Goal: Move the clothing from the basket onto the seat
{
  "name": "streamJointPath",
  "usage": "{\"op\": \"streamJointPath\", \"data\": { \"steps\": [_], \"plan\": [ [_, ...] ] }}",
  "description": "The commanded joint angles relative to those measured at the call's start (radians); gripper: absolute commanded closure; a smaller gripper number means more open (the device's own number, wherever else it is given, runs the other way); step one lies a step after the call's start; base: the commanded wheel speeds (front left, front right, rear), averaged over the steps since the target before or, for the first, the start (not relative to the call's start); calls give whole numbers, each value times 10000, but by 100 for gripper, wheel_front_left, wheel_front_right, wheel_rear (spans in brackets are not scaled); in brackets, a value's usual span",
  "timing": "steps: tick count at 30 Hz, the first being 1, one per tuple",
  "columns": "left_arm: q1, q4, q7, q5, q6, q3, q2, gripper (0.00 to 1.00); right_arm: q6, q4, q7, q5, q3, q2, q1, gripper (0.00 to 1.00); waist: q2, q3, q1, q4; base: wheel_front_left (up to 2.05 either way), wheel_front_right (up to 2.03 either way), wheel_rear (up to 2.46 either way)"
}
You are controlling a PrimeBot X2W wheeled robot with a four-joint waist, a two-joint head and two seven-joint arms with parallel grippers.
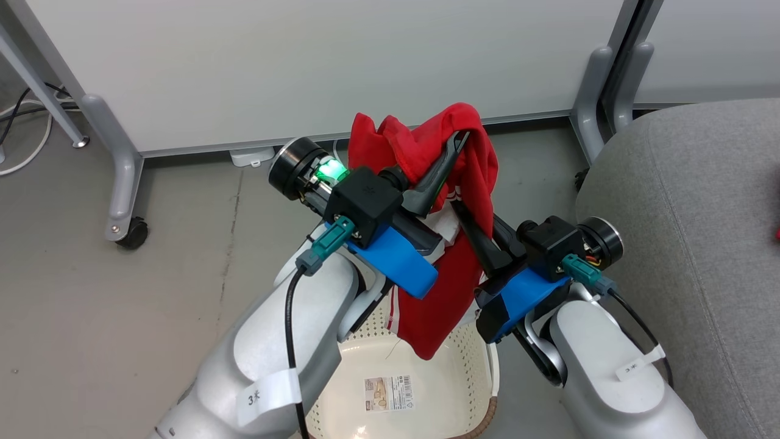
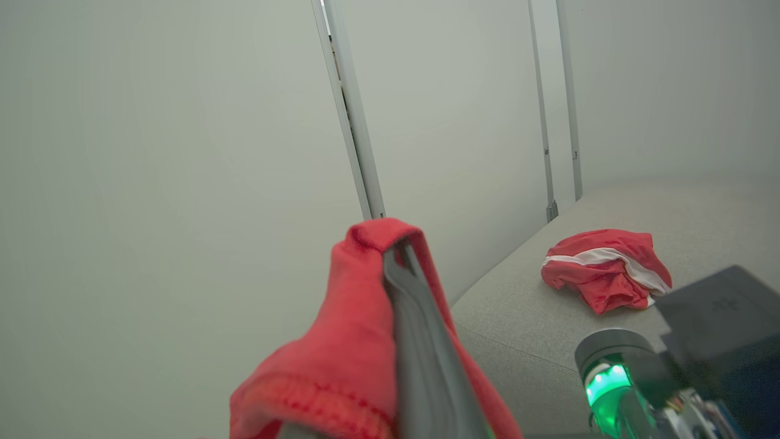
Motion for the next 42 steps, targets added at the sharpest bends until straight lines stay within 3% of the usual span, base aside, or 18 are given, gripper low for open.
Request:
{"op": "streamJointPath", "data": {
  "steps": [1,24,26,42],
  "plan": [
    [49,21,-29,32,-12,56,17,100,1,-24,-11,62,2,24,-139,100,0,-4,0,-12,0,0,0],
    [246,178,-28,-36,-12,-53,86,100,1,-247,-10,200,-100,39,43,100,0,-32,0,-104,0,0,0],
    [255,206,-28,-29,-12,-14,76,0,1,-272,-10,237,-106,40,36,100,0,-11,0,-111,0,0,0],
    [516,467,-28,-27,-12,-378,189,0,1,-633,-12,373,-773,33,95,100,0,415,0,-593,0,0,0]
  ]
}}
